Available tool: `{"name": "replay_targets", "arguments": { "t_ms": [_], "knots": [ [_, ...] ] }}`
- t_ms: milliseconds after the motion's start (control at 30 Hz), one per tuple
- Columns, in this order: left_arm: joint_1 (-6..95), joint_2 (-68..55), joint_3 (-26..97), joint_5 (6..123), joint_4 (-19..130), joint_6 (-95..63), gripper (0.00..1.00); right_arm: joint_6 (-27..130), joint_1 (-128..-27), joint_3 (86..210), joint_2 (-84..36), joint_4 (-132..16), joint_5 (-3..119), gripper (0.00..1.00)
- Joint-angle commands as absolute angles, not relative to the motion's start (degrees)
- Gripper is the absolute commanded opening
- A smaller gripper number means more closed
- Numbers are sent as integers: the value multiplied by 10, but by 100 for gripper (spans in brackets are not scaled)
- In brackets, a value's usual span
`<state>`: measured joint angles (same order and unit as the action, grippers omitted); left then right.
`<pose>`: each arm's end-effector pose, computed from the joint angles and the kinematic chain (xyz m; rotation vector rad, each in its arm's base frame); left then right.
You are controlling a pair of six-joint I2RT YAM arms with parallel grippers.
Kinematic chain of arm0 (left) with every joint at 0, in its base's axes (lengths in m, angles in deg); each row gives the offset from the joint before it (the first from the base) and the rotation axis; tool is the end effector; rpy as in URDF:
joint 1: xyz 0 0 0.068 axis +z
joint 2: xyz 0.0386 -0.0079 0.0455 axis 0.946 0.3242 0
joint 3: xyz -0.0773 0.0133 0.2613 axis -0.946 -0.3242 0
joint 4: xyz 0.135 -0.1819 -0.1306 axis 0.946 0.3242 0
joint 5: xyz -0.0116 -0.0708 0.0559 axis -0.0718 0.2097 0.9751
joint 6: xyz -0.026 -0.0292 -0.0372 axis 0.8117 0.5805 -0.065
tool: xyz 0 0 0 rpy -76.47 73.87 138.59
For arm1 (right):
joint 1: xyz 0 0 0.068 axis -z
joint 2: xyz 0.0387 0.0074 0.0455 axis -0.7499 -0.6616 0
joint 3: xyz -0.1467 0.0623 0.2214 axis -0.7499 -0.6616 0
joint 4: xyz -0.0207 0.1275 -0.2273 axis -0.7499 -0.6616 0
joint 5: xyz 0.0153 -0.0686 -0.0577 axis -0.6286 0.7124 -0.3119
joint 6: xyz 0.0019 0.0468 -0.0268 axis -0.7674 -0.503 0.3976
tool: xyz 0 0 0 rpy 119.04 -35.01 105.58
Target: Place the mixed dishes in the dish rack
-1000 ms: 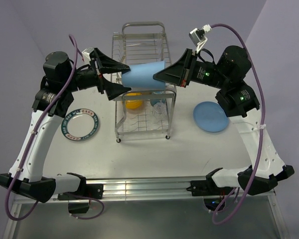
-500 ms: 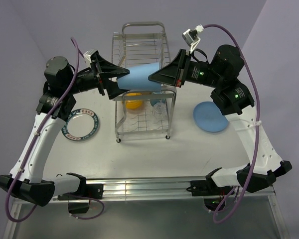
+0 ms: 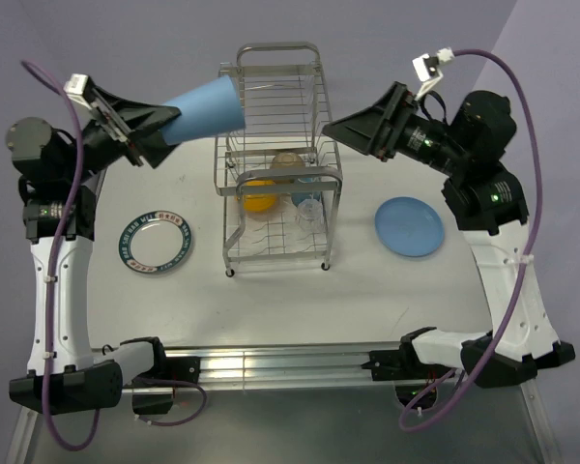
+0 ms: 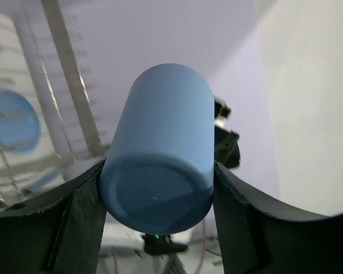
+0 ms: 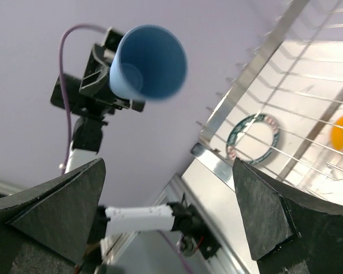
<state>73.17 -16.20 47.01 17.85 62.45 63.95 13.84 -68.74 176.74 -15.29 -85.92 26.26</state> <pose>0.2175 -0.0214 0.5099 -0.4089 1.7059 -1.8514 0.1961 0.0960 0.5523 -0.2484 1.6797 1.3837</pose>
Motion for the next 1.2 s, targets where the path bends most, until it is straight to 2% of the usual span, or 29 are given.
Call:
{"name": "replay_targets", "arguments": {
  "t_ms": [0,33,67,133,200,300,367,600,767,1167],
  "knots": [
    [810,-174,535,216,657,505,0,139,-653,1747,-94,-848,264,100],
    [824,-163,558,236,757,463,0,137,-641,1729,-87,-849,262,100],
    [834,-157,607,291,808,379,0,134,-638,1720,-73,-850,261,100],
    [852,-143,645,359,929,316,0,133,-631,1694,-59,-853,252,100],
    [854,-133,681,461,995,263,0,136,-629,1681,-44,-861,253,100],
    [859,-128,676,575,1089,242,0,148,-621,1669,-29,-880,253,100],
    [860,-130,642,612,1125,235,0,159,-613,1668,-24,-899,252,100],
    [836,-147,483,641,1125,225,0,168,-604,1619,-2,-923,235,100],
    [730,-103,435,698,1114,218,0,181,-606,1572,15,-935,225,100],
    [640,-78,345,668,1012,229,0,241,-622,1590,37,-998,279,100]
  ]
}}
